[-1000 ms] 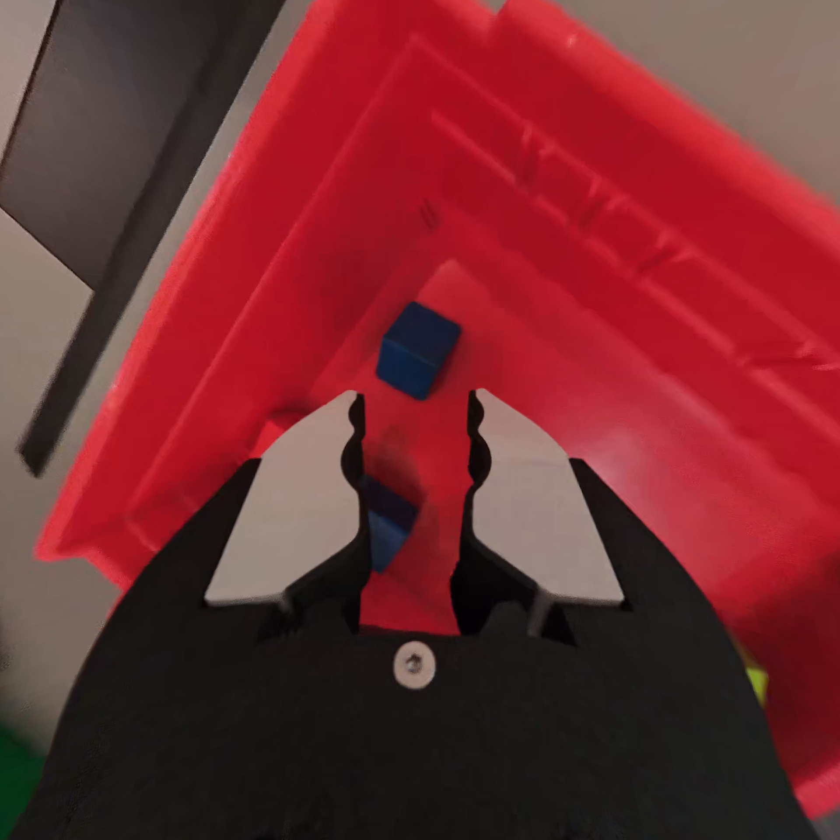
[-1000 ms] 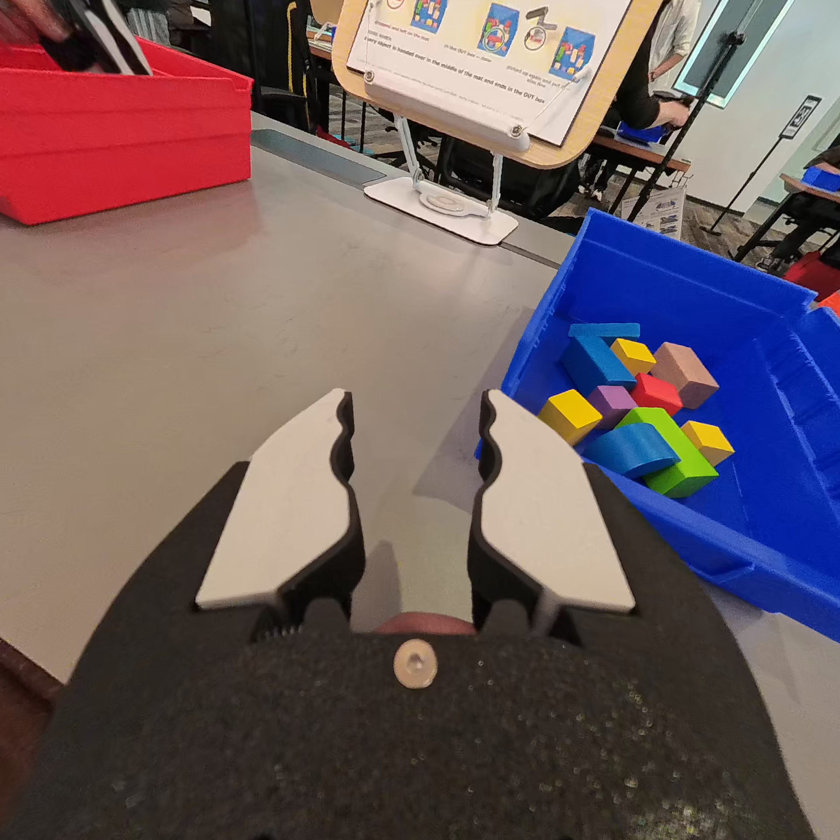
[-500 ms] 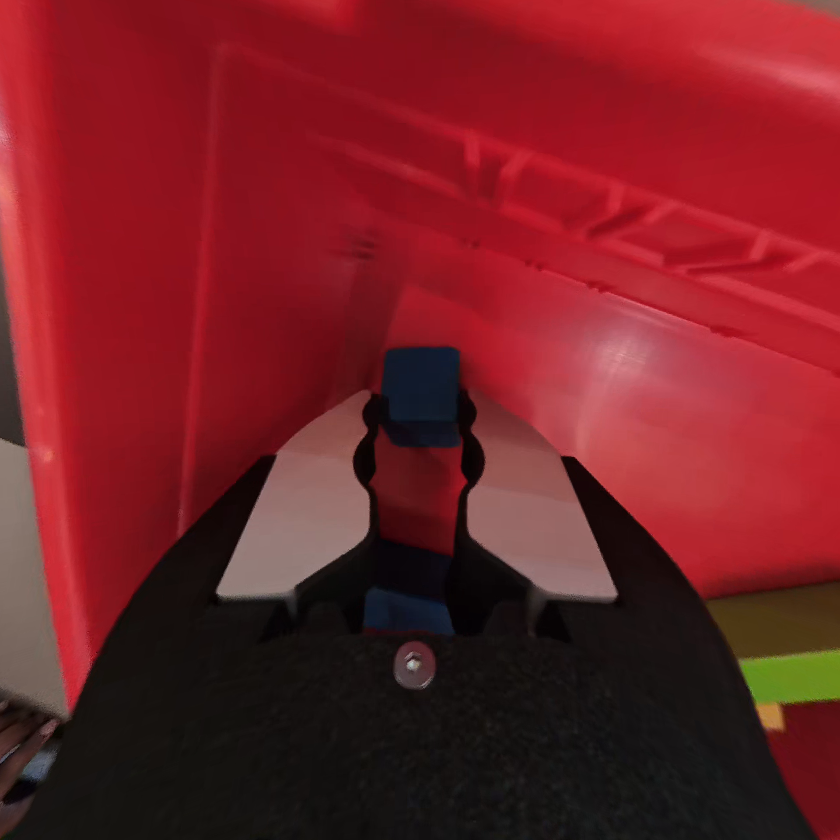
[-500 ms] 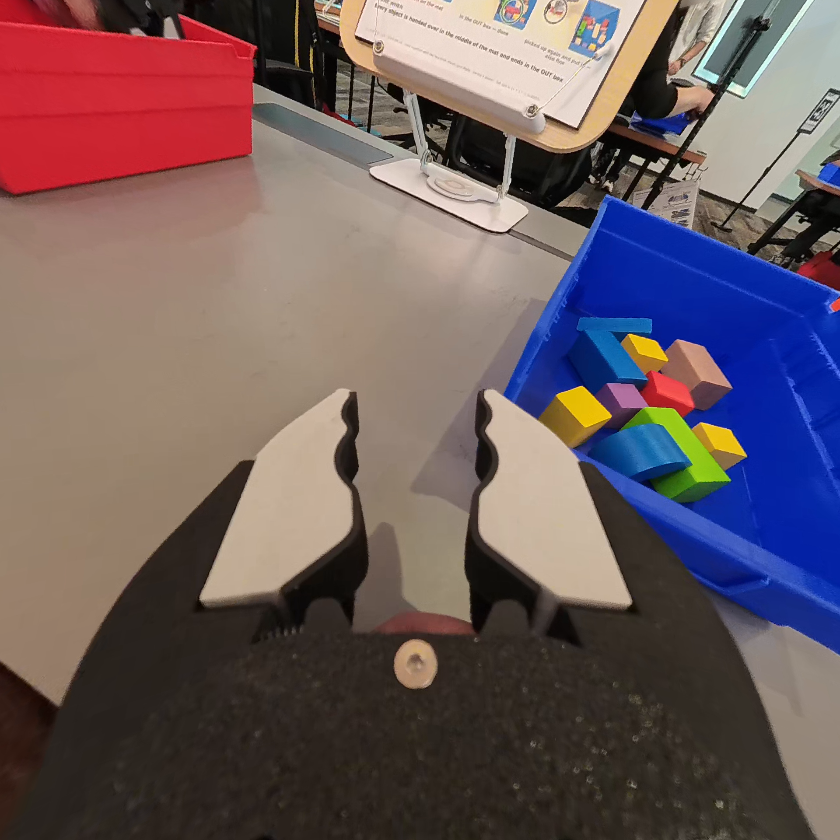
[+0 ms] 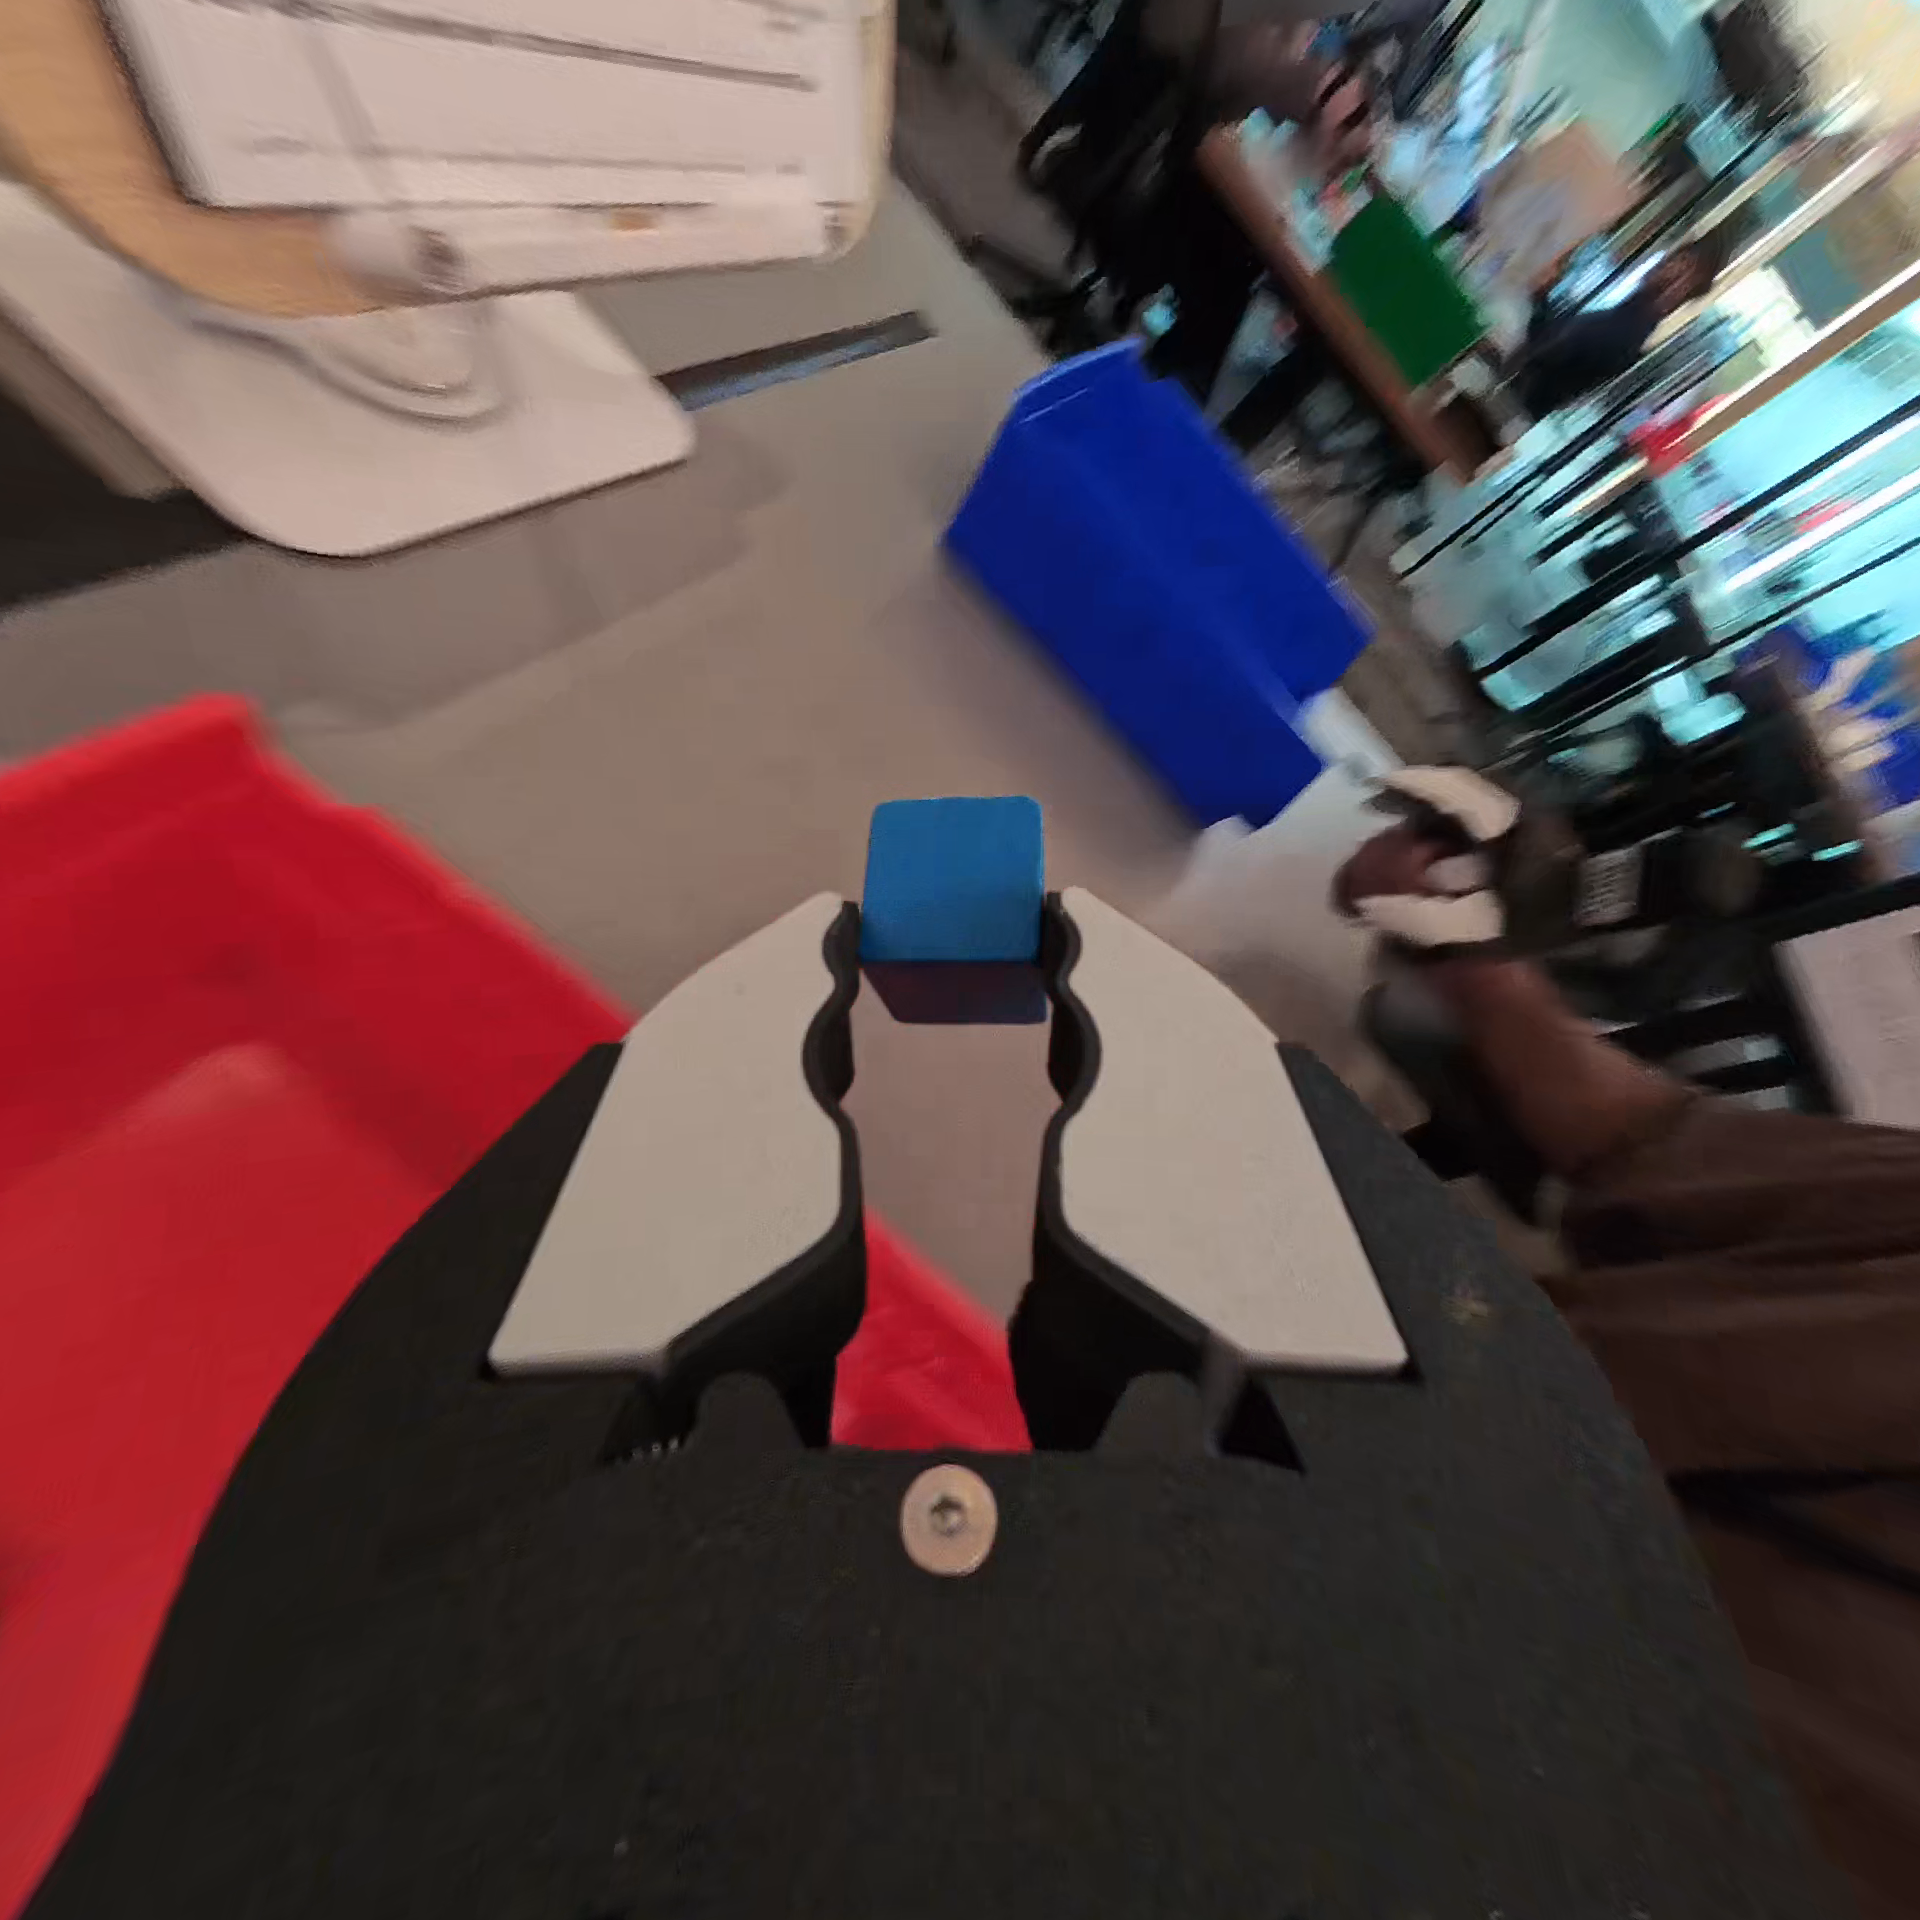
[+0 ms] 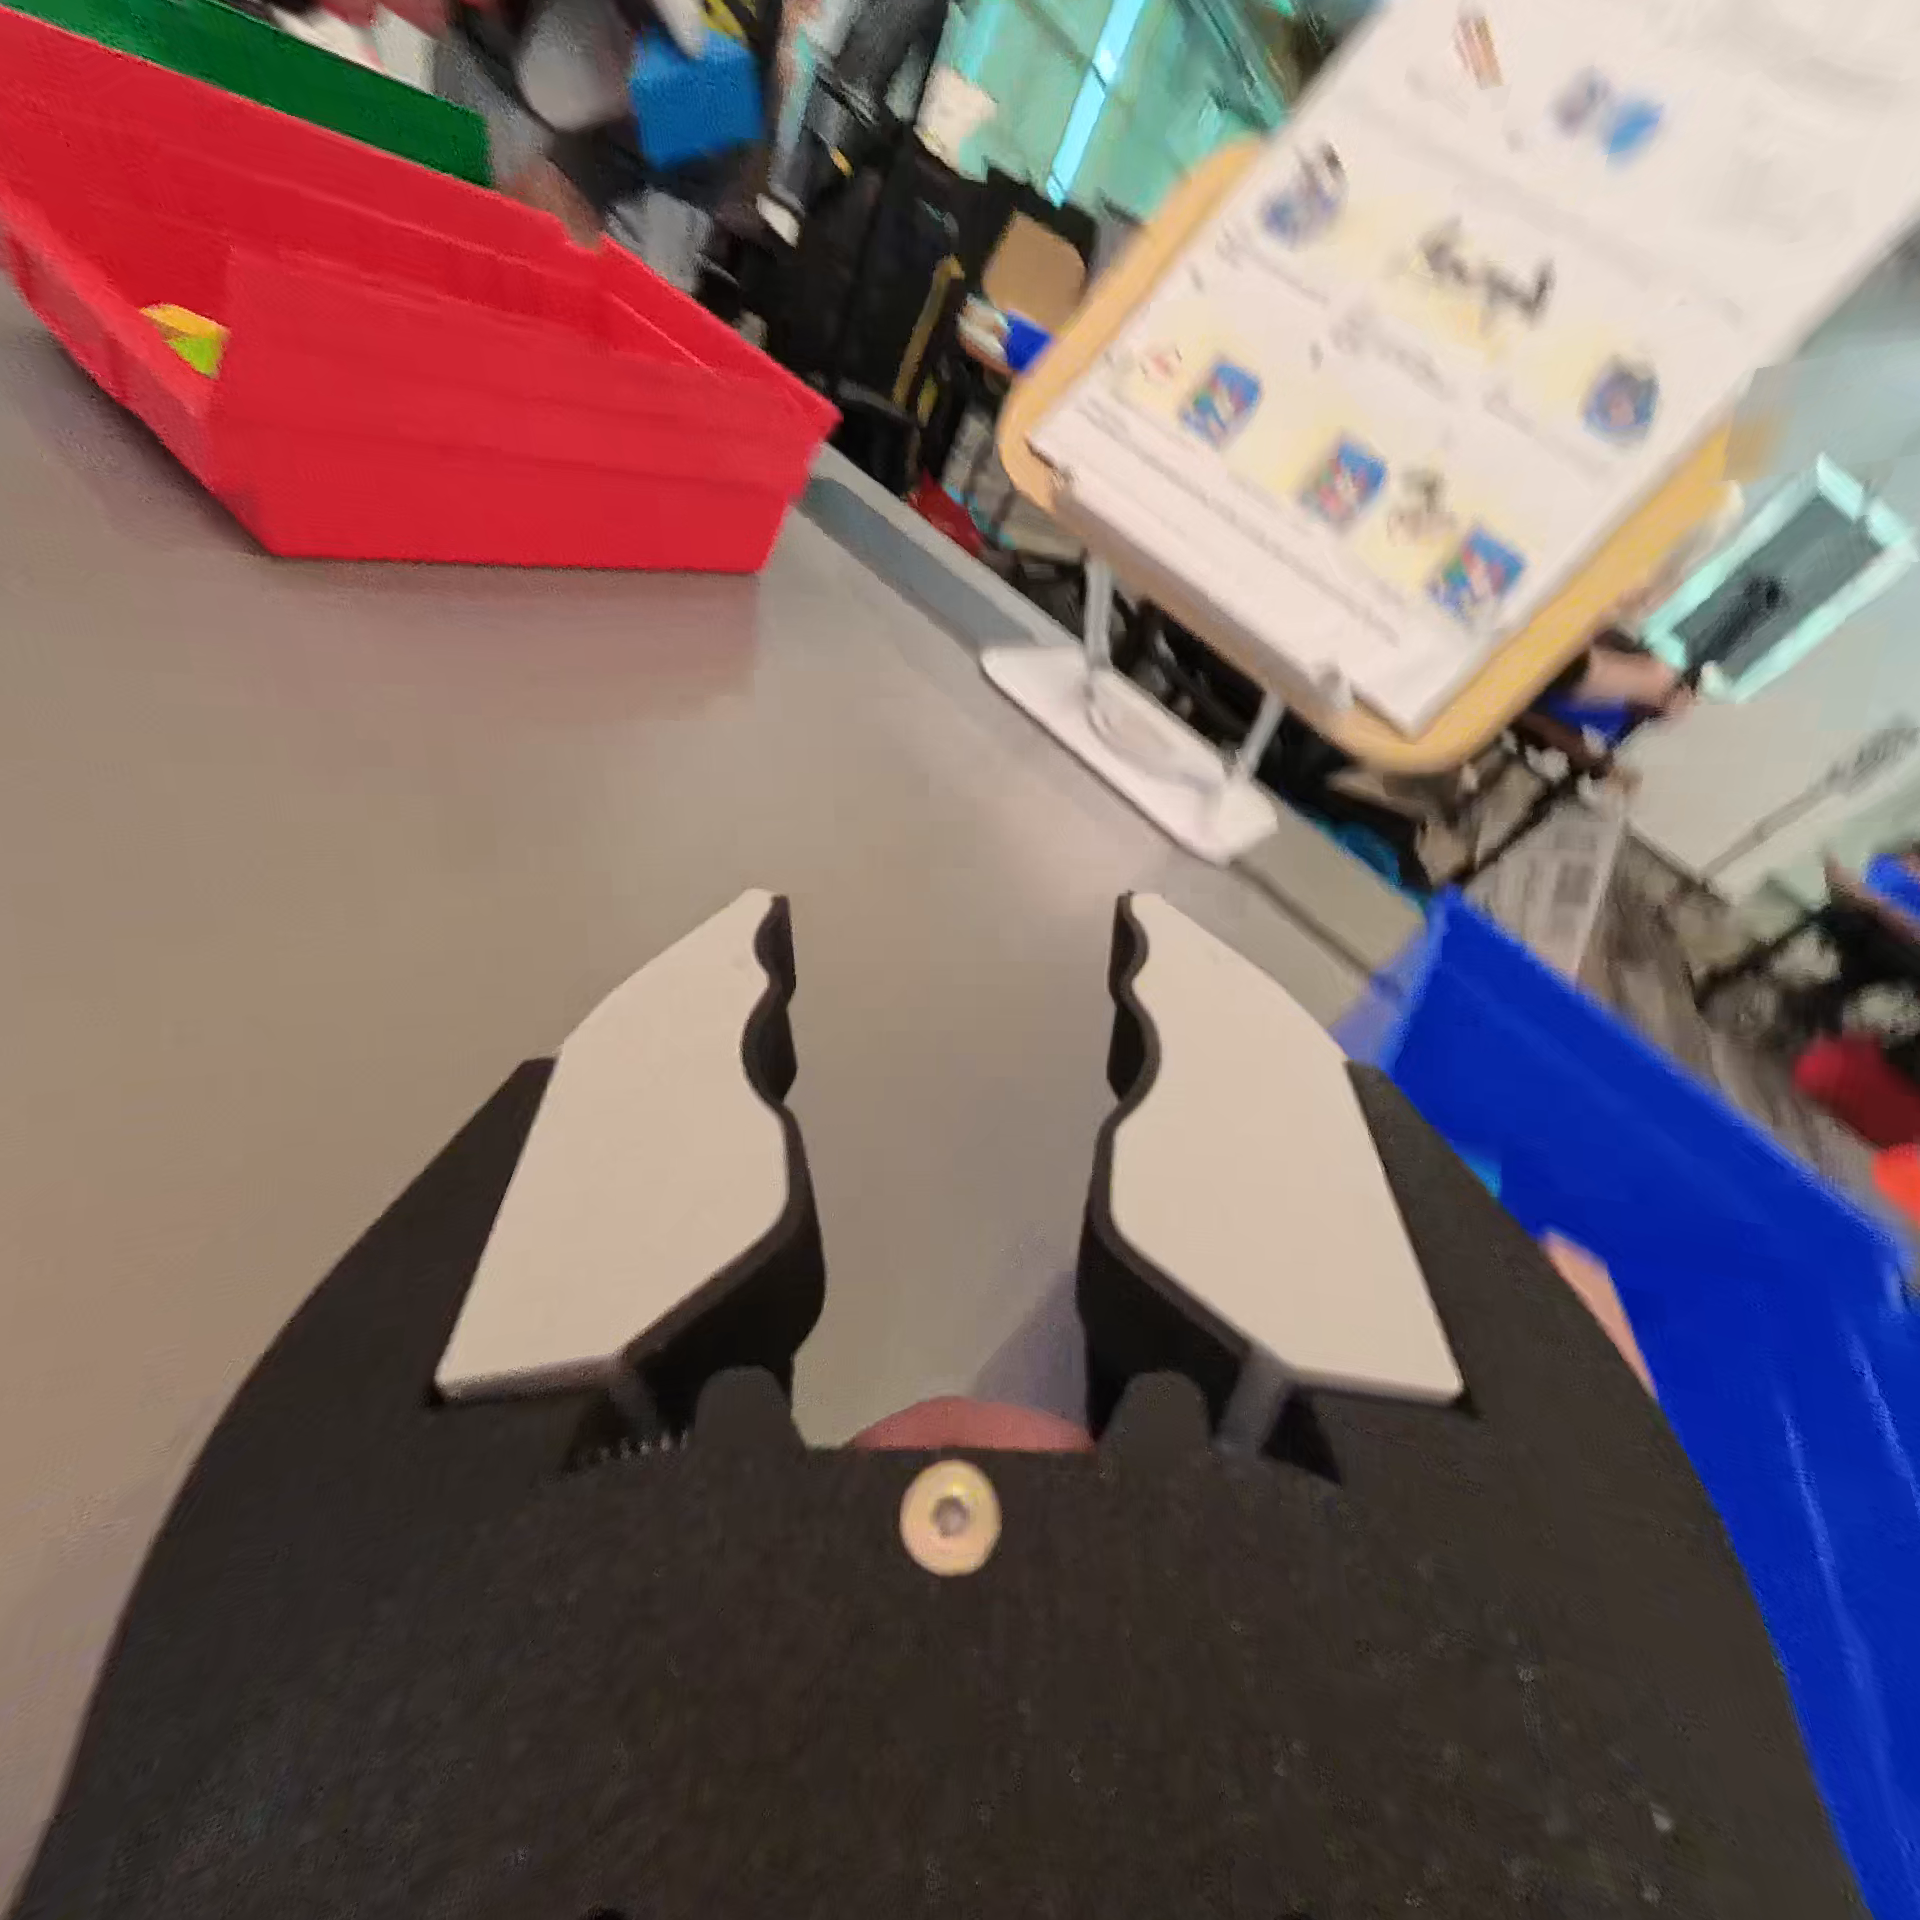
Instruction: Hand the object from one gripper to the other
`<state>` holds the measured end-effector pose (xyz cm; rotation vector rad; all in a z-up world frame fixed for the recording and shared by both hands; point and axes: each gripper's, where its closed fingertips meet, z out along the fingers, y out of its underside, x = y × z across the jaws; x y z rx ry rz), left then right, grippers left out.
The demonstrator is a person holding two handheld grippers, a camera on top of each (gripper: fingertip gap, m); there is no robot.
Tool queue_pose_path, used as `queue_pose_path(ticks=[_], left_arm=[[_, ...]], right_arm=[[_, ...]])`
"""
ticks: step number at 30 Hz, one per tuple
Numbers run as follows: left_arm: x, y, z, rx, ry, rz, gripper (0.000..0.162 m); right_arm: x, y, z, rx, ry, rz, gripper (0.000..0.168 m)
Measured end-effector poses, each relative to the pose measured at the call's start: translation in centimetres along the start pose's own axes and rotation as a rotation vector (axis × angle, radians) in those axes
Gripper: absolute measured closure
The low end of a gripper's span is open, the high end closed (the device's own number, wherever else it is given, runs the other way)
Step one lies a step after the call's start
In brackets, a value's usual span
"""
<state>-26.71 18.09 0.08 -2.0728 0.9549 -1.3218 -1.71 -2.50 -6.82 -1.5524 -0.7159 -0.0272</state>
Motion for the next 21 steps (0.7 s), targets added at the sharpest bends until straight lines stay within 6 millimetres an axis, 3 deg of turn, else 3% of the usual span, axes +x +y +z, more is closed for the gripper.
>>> queue_pose_path(ticks=[5,9,11,15,21], left_arm=[[10.8,1.5,7.3,0.007,0.377,-0.281,0.129],[16.3,3.6,12.7,-0.061,0.549,-0.364,0.129],[18.0,3.6,14.0,-0.055,0.624,-0.400,0.129],[19.2,3.4,15.6,-0.054,0.650,-0.407,0.129],[19.9,3.8,16.9,-0.080,0.668,-0.396,0.129]], right_arm=[[-0.7,-6.0,6.6,0.115,-0.143,-0.067,0.111],[-0.6,-9.8,8.9,0.201,-0.215,-0.026,0.105],[-1.1,-10.4,8.5,0.228,-0.268,-0.022,0.104],[-1.8,-10.0,6.6,0.259,-0.310,-0.070,0.145],[-1.1,-9.0,5.4,0.247,-0.305,-0.072,0.146]])
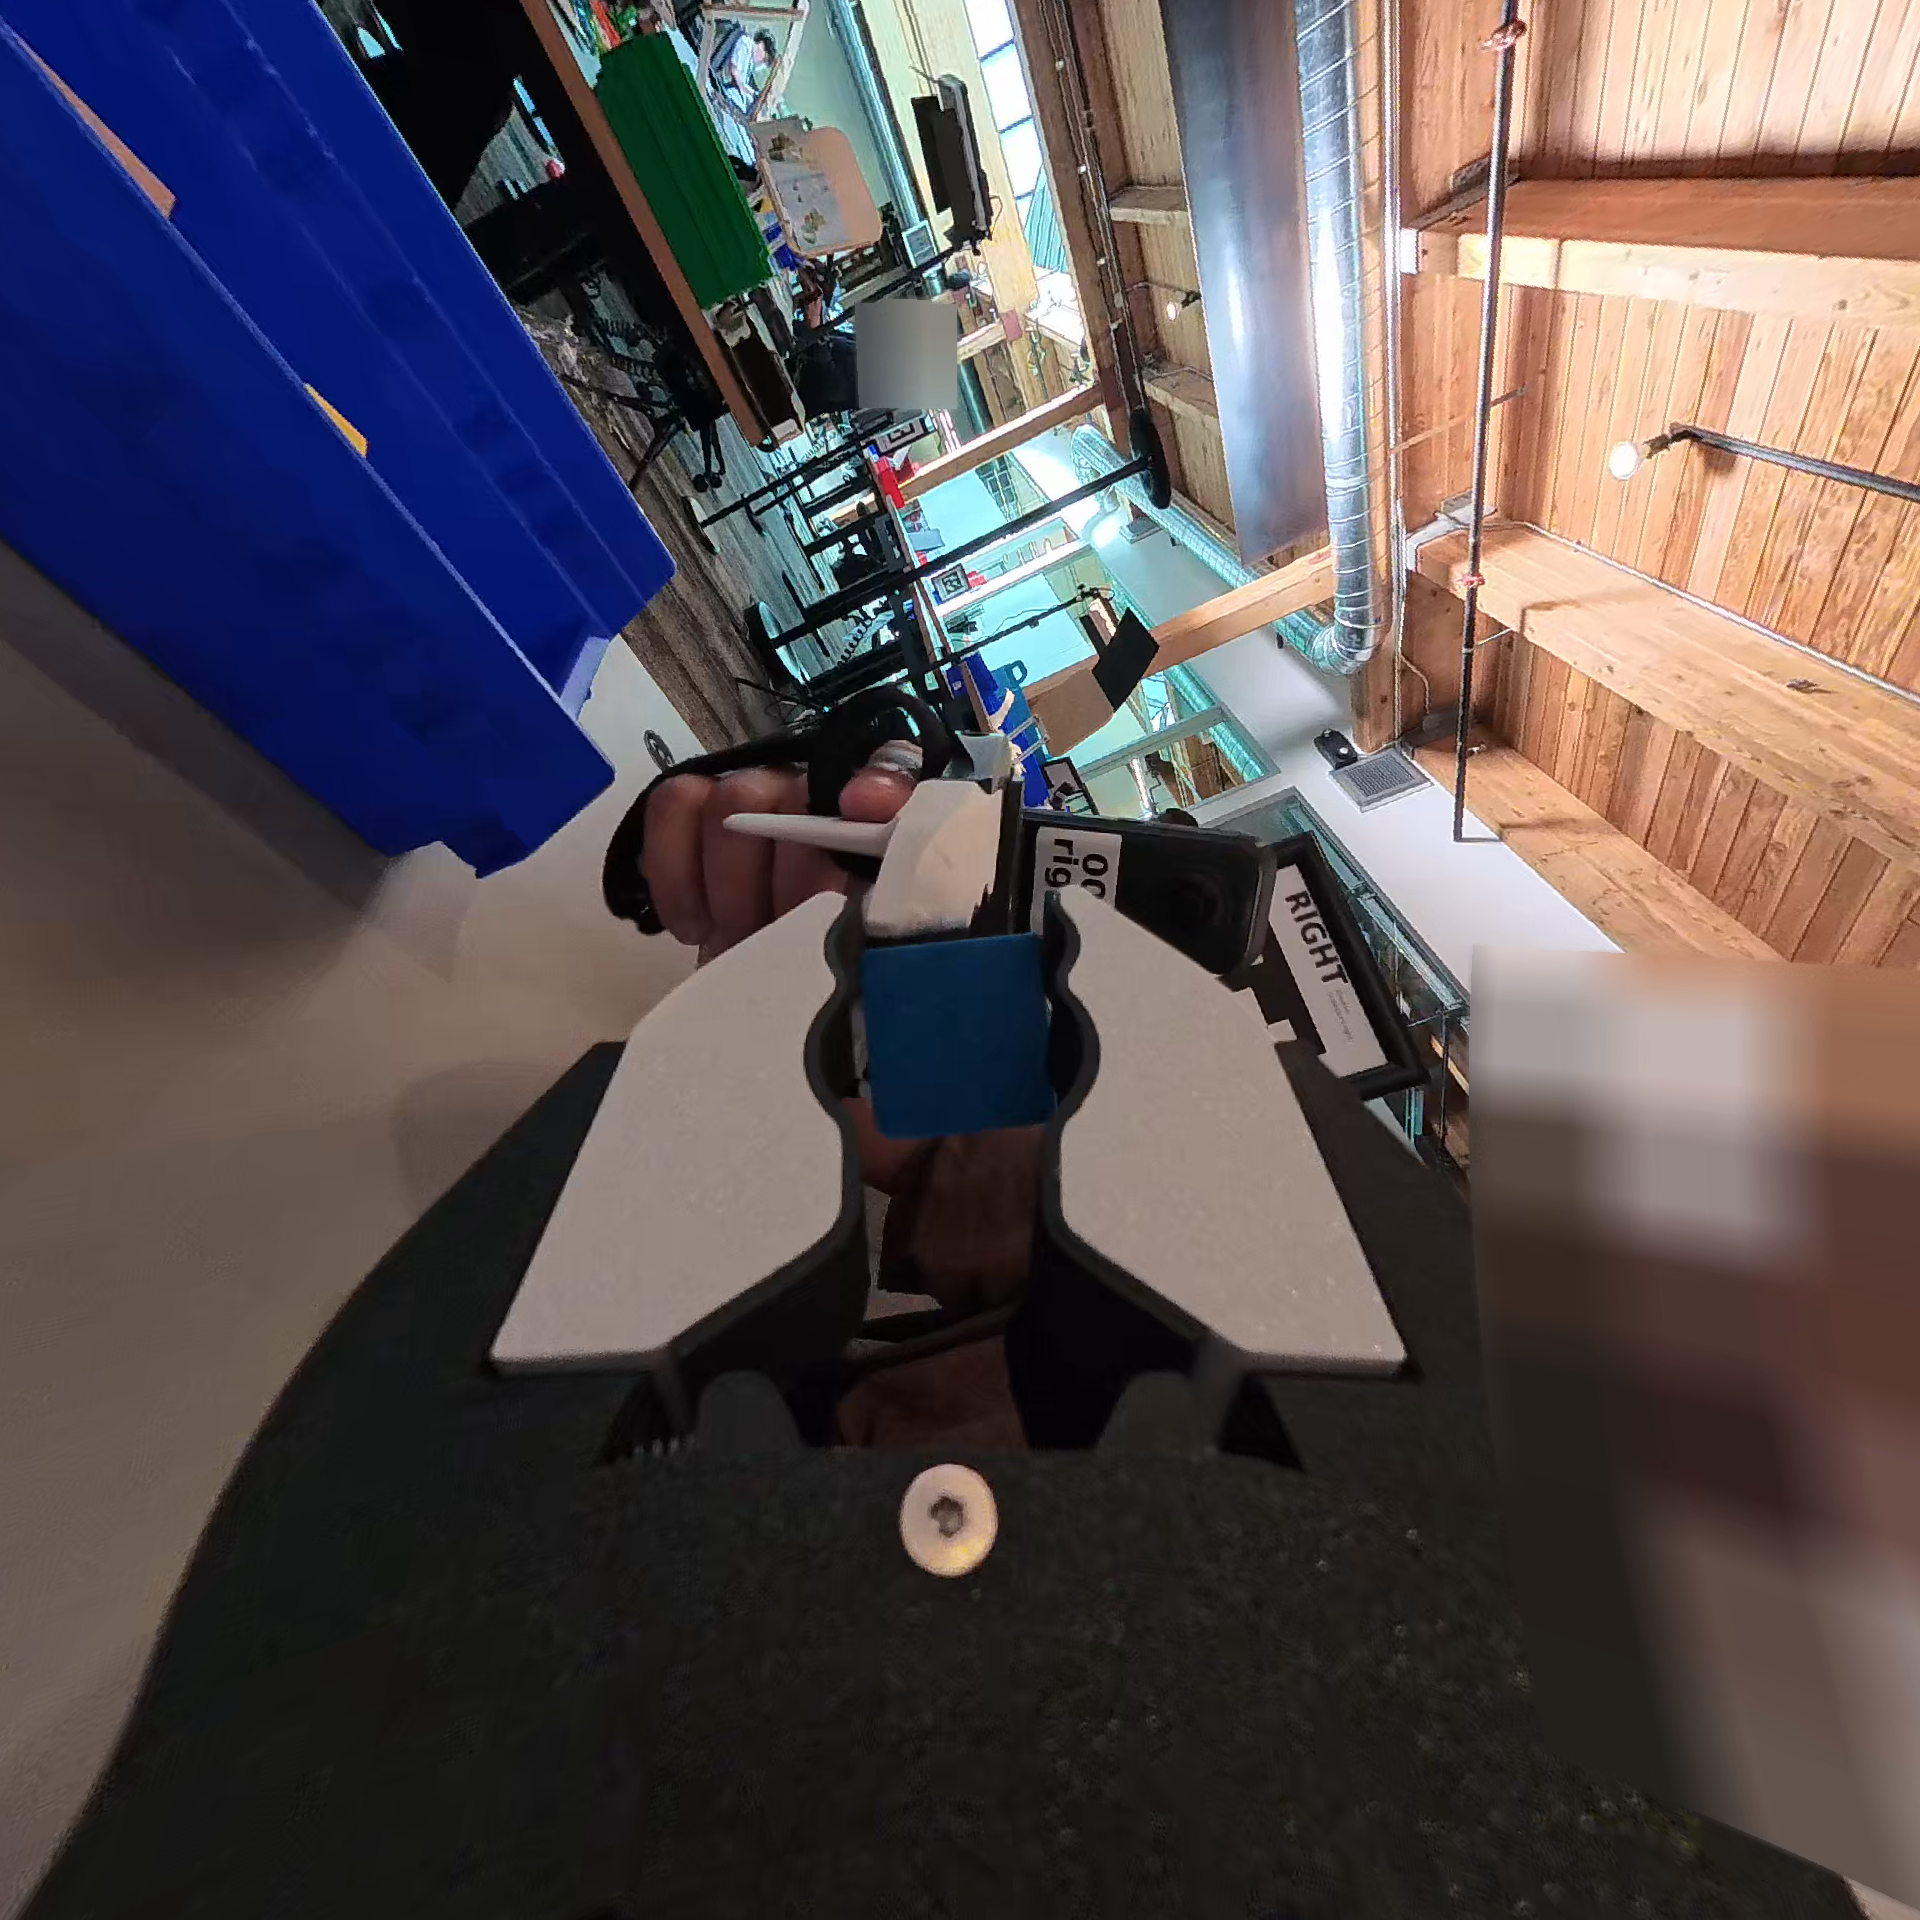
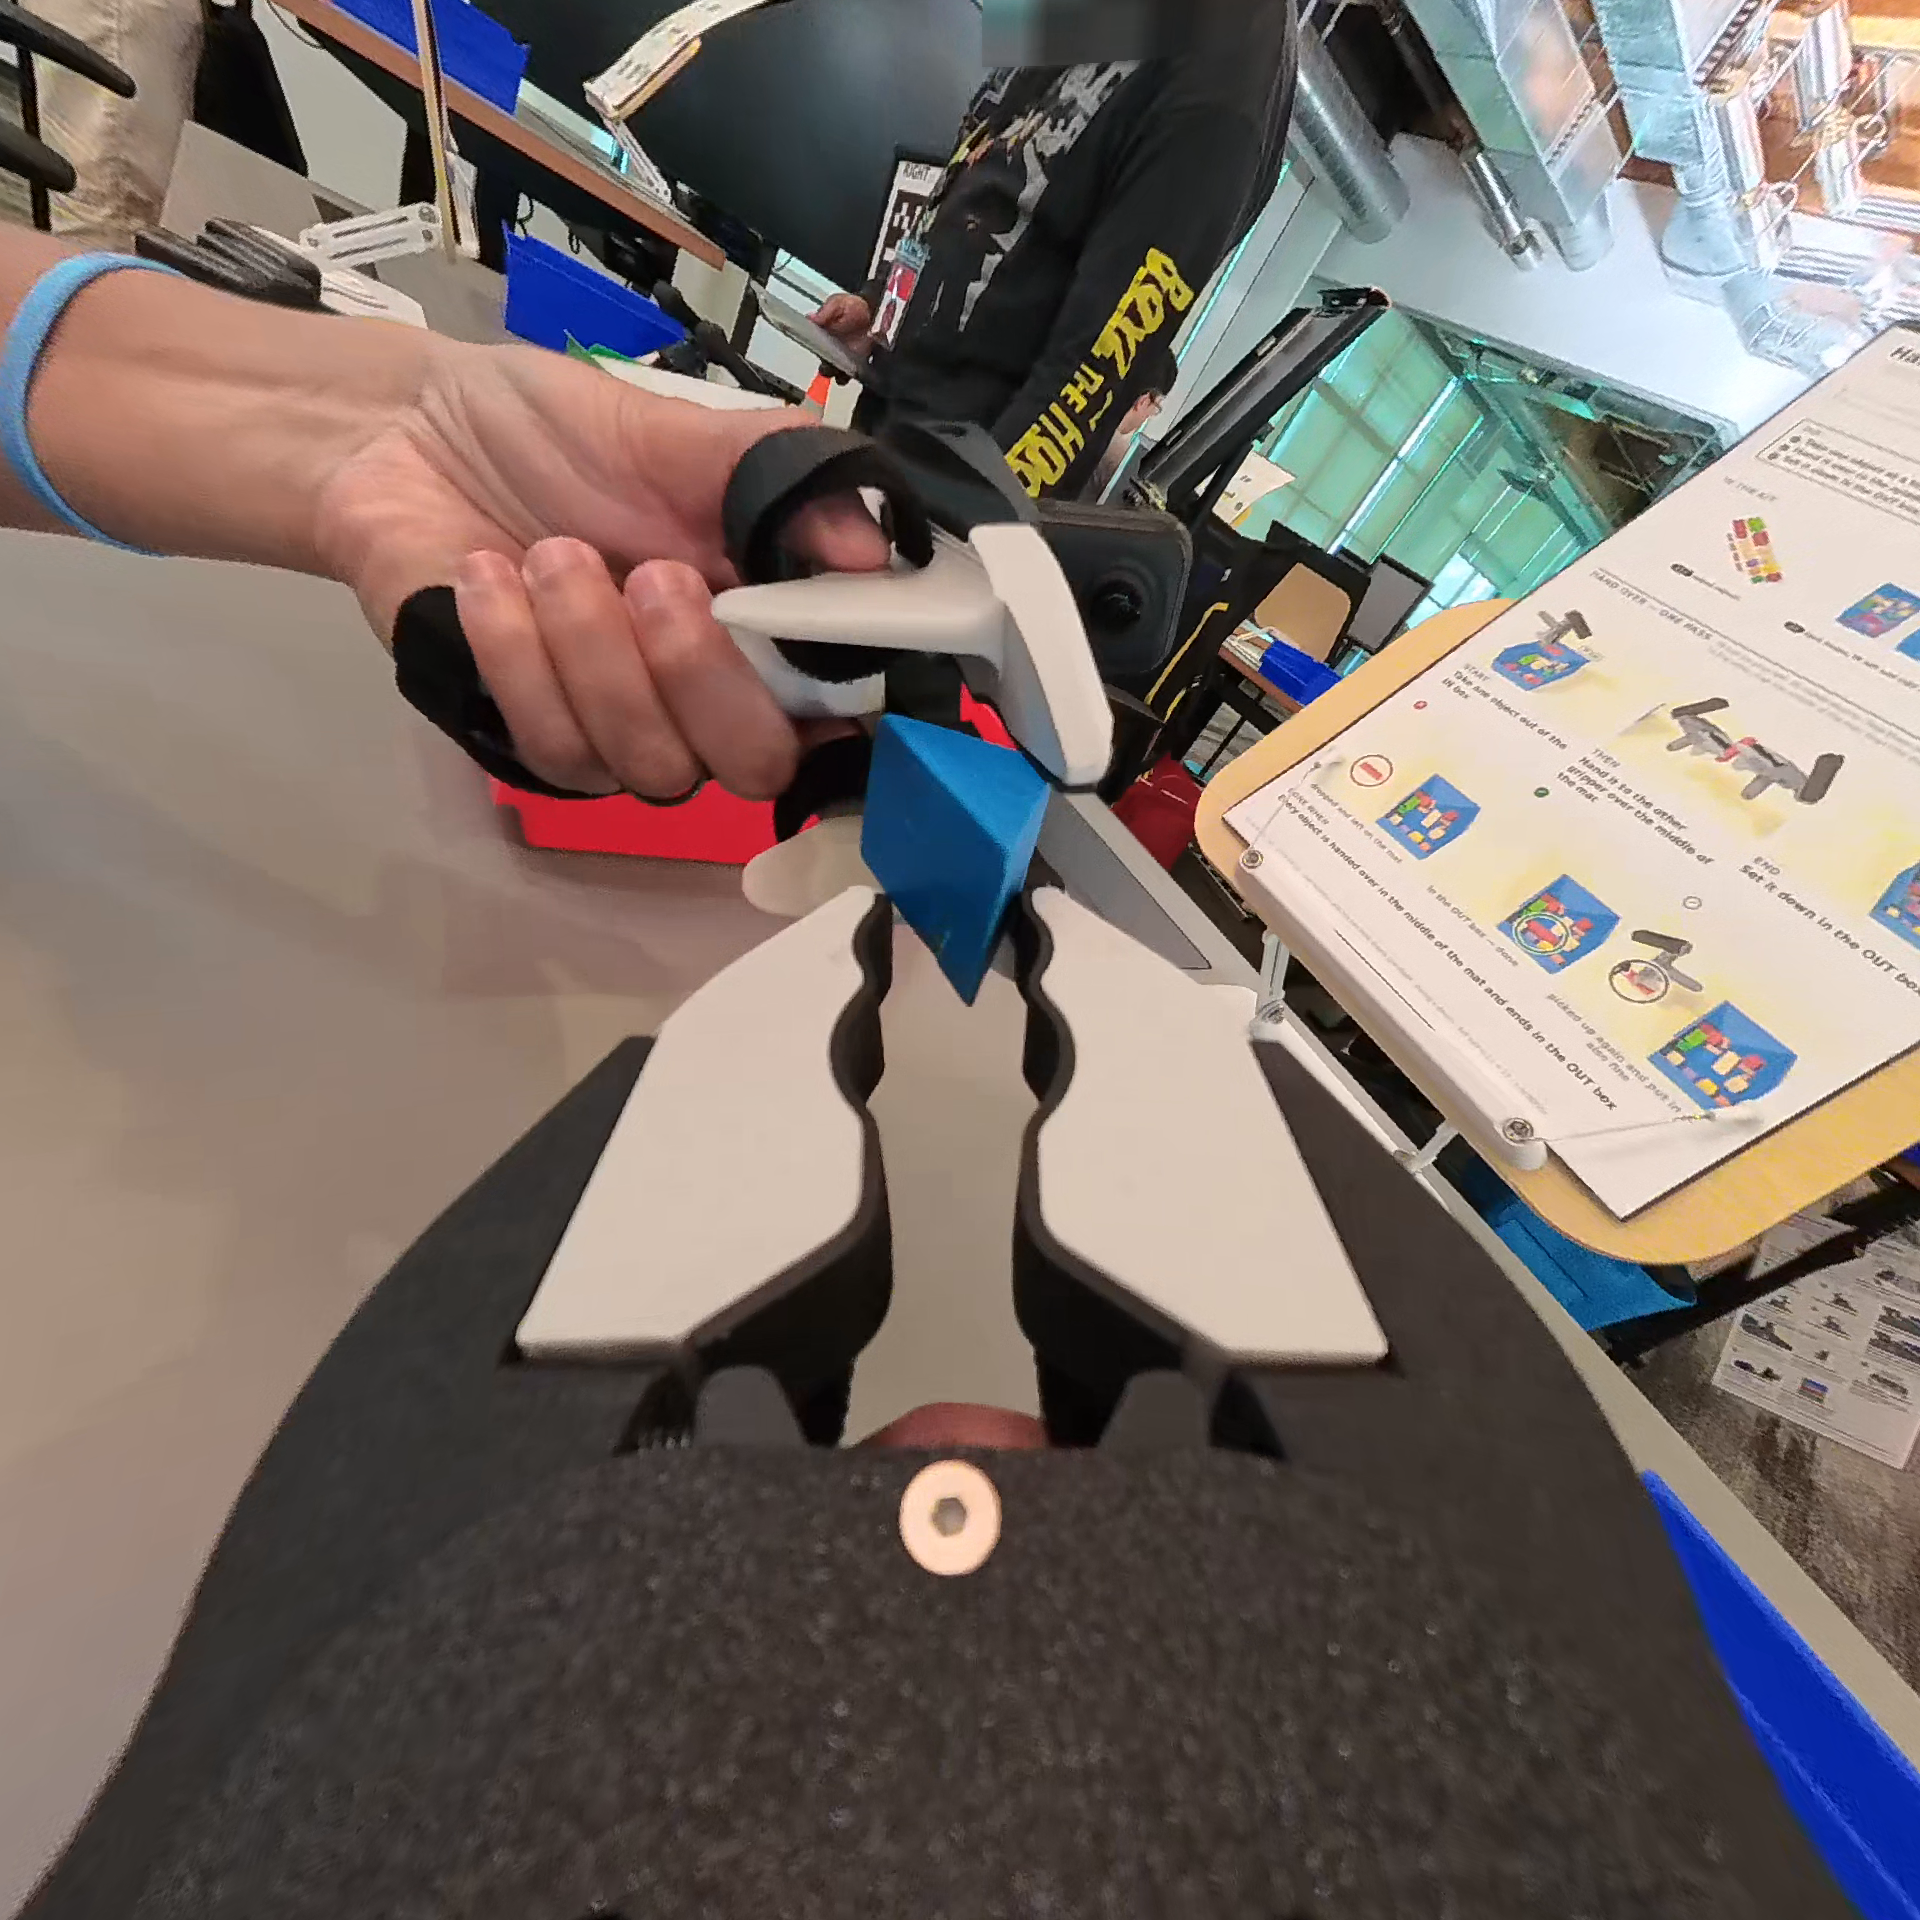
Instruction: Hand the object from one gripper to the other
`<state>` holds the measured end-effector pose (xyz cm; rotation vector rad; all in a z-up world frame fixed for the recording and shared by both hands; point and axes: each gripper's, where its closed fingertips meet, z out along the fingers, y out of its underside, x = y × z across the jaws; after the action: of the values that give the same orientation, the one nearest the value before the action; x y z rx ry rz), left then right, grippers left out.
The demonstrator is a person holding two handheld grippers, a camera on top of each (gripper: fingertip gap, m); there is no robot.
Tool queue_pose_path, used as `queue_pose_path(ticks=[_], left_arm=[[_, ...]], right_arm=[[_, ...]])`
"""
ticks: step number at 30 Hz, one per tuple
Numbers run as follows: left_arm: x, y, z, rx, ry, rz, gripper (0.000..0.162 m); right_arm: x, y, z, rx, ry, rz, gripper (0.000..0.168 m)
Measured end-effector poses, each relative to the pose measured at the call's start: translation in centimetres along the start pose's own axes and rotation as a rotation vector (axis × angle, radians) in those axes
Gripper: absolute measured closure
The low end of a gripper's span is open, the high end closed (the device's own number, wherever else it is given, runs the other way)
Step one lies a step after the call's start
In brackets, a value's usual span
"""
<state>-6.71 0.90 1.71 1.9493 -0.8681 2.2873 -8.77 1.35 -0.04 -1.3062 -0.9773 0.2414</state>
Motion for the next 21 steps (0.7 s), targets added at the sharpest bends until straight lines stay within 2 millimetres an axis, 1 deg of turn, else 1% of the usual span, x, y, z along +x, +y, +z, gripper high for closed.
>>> queue_pose_path(ticks=[3,4,5,7,9,10,13,15,18,21], left_arm=[[-0.1,-0.1,0.2,0.012,0.000,0.001,0.129],[-0.1,-0.2,0.2,0.019,0.001,0.003,0.129],[-0.1,-0.4,0.1,0.027,-0.002,0.005,0.129],[-0.1,-0.9,-0.3,0.058,0.001,0.003,0.129],[-0.3,-1.4,-0.5,0.090,-0.004,-0.001,0.129],[-0.5,-1.6,-0.5,0.107,-0.008,-0.004,0.130],[-1.0,-1.9,-0.3,0.148,-0.005,-0.028,0.129],[-1.1,-2.1,-0.1,0.185,0.005,-0.042,0.129],[-1.2,-2.5,-0.1,0.245,0.010,-0.049,0.130],[-1.1,-2.2,0.2,0.270,0.032,-0.059,0.130]], right_arm=[[0.2,0.1,-0.4,0.008,0.011,0.008,0.146],[0.4,0.0,-0.7,0.019,0.030,0.009,0.142],[0.4,0.0,-0.9,0.021,0.033,0.011,0.131],[0.3,-0.1,-1.2,0.015,0.022,0.006,0.126],[0.5,-0.8,-1.4,0.046,0.037,0.018,0.113],[0.7,-1.0,-1.3,0.053,0.057,0.031,0.106],[1.3,-1.0,-0.7,0.049,0.131,0.052,0.094],[1.4,-0.5,-0.1,0.036,0.182,0.066,0.085],[1.5,0.2,0.5,0.023,0.257,0.065,0.086],[2.1,0.7,0.6,0.012,0.355,0.086,0.096]])
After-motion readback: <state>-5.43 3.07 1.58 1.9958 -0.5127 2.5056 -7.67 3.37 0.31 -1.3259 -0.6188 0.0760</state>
